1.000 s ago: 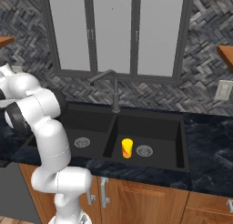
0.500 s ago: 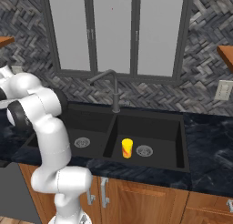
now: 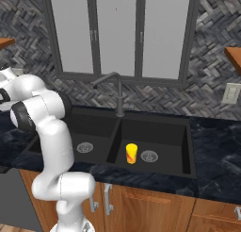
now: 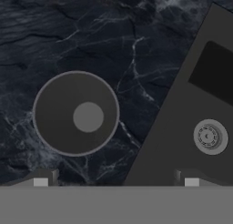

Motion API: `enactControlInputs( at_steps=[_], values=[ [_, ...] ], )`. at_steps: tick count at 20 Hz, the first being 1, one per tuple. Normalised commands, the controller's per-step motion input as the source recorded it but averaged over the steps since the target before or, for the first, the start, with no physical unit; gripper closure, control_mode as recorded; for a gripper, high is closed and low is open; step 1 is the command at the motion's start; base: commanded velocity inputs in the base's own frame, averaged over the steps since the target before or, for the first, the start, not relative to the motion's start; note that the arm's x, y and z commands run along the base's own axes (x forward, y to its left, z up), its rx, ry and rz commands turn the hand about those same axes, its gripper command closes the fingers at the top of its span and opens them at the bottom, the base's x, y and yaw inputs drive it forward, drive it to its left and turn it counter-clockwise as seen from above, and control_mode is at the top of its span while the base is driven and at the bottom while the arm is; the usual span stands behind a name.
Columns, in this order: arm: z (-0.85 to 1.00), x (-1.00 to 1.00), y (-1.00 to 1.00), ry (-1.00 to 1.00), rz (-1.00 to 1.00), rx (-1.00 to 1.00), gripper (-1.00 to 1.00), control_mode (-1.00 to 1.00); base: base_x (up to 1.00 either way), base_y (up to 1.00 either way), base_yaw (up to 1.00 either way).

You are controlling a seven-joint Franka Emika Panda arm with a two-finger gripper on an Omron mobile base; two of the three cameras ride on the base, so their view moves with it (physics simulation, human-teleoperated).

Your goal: Move any existing items from the left basin to the right basin for drying. Then move the glass cup from the counter to the left basin of the sink for washing.

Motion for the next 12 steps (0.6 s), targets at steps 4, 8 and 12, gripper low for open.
enactControlInputs(
  at_steps=[4,8,12],
  values=[
    [-0.03,0.14,0.11,0.02,0.00,0.00,-1.00,-1.00,0.00,0.00,0.00],
    [-0.03,0.13,0.09,0.02,0.00,0.00,-1.00,-1.00,0.00,0.00,0.00],
    [-0.03,0.07,0.02,0.01,0.00,0.00,-1.00,-1.00,0.00,0.00,0.00]
  ],
)
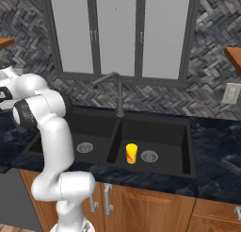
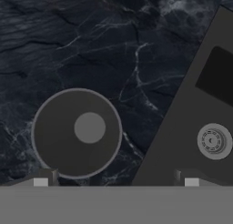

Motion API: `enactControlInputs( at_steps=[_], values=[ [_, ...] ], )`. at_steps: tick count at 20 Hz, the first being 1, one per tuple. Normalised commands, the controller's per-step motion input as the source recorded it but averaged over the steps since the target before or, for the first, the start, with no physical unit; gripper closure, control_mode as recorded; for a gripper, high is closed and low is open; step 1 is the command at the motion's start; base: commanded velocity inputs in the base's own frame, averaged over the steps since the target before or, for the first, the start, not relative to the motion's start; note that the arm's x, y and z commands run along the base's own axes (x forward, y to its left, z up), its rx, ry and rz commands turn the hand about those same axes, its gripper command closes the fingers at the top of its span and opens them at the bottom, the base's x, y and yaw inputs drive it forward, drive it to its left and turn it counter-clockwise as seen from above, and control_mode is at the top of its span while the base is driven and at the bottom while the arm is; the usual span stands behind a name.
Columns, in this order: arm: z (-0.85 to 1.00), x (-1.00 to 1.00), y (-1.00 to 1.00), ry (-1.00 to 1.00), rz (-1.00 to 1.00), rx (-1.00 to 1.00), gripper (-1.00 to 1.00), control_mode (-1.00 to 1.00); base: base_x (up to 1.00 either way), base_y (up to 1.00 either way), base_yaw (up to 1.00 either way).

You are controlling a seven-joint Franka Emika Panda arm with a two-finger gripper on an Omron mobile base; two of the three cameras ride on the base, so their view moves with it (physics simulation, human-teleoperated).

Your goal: Move any existing items from the left basin to the right basin for drying. Then move the glass cup from the counter to the left basin of the sink for washing.

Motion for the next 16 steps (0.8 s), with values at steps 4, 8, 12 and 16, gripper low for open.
enactControlInputs(
  at_steps=[4,8,12,16],
  values=[
    [-0.08,0.04,0.00,0.01,0.00,0.00,-1.00,-1.00,0.00,0.00,0.00],
    [-0.10,0.03,0.00,0.02,0.00,0.00,-1.00,-1.00,0.00,0.00,0.00],
    [-0.11,0.02,0.01,0.02,0.00,0.00,-1.00,-1.00,0.00,0.00,0.00],
    [-0.08,0.00,0.00,0.02,0.00,0.00,-1.00,-1.00,0.00,0.00,0.00]
  ],
)
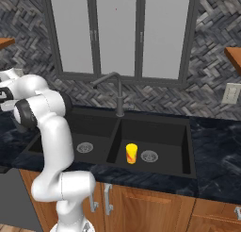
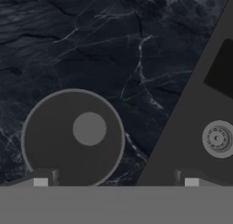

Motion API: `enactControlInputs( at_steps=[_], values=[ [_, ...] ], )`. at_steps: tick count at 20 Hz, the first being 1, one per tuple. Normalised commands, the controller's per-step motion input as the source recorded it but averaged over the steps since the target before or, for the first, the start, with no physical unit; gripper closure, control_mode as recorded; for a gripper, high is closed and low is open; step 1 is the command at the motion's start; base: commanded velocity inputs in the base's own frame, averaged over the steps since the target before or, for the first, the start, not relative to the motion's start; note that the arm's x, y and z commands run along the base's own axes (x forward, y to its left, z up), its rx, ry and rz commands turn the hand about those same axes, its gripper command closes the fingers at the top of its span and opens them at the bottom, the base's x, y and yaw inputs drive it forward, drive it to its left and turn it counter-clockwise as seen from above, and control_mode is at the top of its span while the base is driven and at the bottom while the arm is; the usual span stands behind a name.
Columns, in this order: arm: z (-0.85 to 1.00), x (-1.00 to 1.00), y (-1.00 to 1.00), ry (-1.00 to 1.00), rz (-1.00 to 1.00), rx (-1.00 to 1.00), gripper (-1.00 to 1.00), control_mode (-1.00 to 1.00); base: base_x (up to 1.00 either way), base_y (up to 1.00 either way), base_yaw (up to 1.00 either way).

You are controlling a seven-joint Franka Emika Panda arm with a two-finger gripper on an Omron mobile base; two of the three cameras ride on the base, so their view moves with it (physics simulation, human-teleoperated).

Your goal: Move any existing items from the left basin to the right basin for drying. Then move the glass cup from the counter to the left basin of the sink for washing.

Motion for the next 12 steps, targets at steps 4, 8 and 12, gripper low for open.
enactControlInputs(
  at_steps=[4,8,12],
  values=[
    [-0.08,0.00,0.00,0.02,0.00,0.00,-1.00,-1.00,0.00,0.00,0.00],
    [-0.06,0.05,0.00,0.02,0.00,0.00,-1.00,-1.00,0.00,0.00,0.00],
    [-0.04,0.08,0.00,0.01,0.00,0.00,-1.00,-1.00,0.00,0.00,0.00]
  ],
)
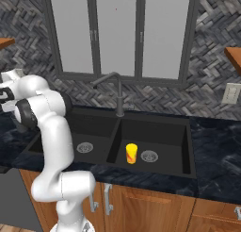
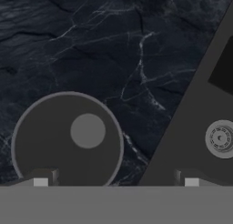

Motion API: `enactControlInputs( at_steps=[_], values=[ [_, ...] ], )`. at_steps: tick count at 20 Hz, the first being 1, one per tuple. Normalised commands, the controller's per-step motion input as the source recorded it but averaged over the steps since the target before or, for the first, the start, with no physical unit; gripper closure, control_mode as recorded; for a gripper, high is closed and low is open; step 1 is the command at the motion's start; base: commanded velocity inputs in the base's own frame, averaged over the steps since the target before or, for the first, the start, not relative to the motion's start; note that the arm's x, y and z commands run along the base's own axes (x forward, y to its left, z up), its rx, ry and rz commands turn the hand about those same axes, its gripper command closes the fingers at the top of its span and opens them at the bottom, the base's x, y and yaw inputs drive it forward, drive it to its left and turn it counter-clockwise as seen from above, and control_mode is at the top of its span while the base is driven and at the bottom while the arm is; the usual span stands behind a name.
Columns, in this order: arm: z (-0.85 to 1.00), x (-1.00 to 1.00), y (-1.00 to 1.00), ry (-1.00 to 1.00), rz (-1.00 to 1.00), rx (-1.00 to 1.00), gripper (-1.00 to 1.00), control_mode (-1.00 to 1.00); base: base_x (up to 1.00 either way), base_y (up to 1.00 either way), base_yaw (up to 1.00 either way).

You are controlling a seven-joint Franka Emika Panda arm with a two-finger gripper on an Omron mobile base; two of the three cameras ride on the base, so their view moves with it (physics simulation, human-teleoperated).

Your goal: Move any existing items from the left basin to the right basin for drying. Then move the glass cup from the counter to the left basin of the sink for washing.

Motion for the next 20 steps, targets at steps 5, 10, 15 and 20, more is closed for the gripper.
enactControlInputs(
  at_steps=[5,10,15,20],
  values=[
    [-0.07,0.07,0.01,0.01,0.00,0.00,-1.00,-1.00,0.00,0.00,0.00],
    [-0.07,0.03,0.07,0.01,0.00,0.00,-1.00,-1.00,0.00,0.00,0.00],
    [-0.07,0.05,0.09,0.01,0.00,0.00,-1.00,-1.00,0.00,0.00,0.00],
    [-0.08,0.04,0.06,0.01,0.00,0.00,-1.00,-1.00,0.00,0.00,0.00]
  ],
)
